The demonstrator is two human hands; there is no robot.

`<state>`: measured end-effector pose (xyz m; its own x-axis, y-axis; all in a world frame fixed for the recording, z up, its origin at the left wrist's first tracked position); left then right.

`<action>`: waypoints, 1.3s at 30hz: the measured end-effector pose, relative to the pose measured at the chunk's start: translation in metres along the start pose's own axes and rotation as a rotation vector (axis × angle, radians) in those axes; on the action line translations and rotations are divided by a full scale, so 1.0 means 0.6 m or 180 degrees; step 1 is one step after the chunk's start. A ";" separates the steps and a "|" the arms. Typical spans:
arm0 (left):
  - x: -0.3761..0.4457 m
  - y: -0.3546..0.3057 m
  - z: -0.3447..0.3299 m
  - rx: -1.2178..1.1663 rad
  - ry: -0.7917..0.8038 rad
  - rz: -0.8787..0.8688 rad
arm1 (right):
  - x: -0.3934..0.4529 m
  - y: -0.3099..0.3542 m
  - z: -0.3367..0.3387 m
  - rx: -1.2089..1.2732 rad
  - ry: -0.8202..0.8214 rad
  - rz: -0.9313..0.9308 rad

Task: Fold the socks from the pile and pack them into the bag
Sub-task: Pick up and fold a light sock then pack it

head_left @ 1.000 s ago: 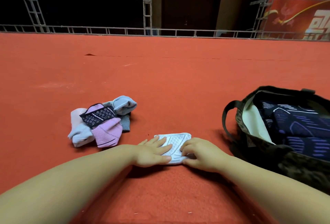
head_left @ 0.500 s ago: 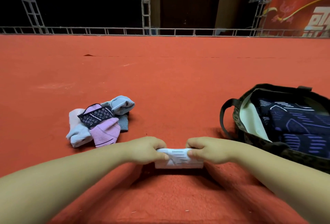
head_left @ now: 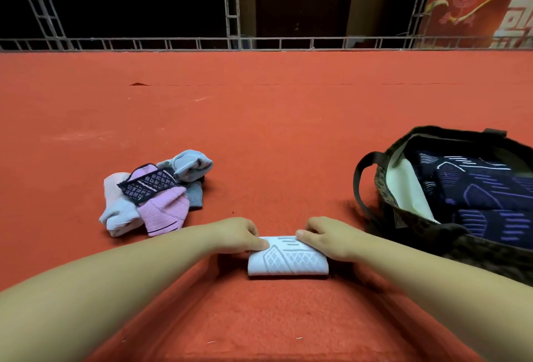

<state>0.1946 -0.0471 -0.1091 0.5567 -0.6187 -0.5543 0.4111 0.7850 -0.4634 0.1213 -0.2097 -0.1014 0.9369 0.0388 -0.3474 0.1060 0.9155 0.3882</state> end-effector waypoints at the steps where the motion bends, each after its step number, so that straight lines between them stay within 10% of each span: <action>1: -0.001 0.001 -0.004 0.0031 0.0112 0.0040 | -0.001 0.000 -0.003 -0.0021 0.0223 -0.0005; 8: -0.013 0.002 -0.027 -0.0748 0.0541 -0.0263 | -0.037 0.001 -0.007 0.0638 0.1017 0.0240; 17: -0.035 -0.107 0.074 -0.2099 -0.1158 -0.0865 | -0.112 -0.016 0.087 0.2949 -0.1056 0.0736; 22: -0.023 -0.234 0.090 -0.1995 -0.1434 -0.1236 | -0.197 -0.069 0.178 0.2560 -0.2035 0.0500; 35: 0.118 -0.531 0.045 -0.1539 -0.0305 -0.1659 | -0.294 -0.354 0.294 0.2703 -0.2058 -0.0712; 39: 0.155 -0.557 0.072 -0.1310 -0.0689 -0.1740 | -0.269 -0.390 0.317 0.2219 -0.2043 -0.0891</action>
<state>0.1404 -0.3655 0.0240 0.4971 -0.8668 -0.0387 0.3901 0.2631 -0.8824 0.0086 -0.5064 0.0265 0.8290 -0.5565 -0.0545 0.3308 0.4095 0.8502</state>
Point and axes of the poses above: each hand's wrist, its own x-axis towards the middle knuckle, its own z-axis out of the back of the hand, y = z × x, the point moved 7 cm from there along x, towards the middle knuckle, and after that the axes turned 11 degrees about y, right-handed, at the moved point
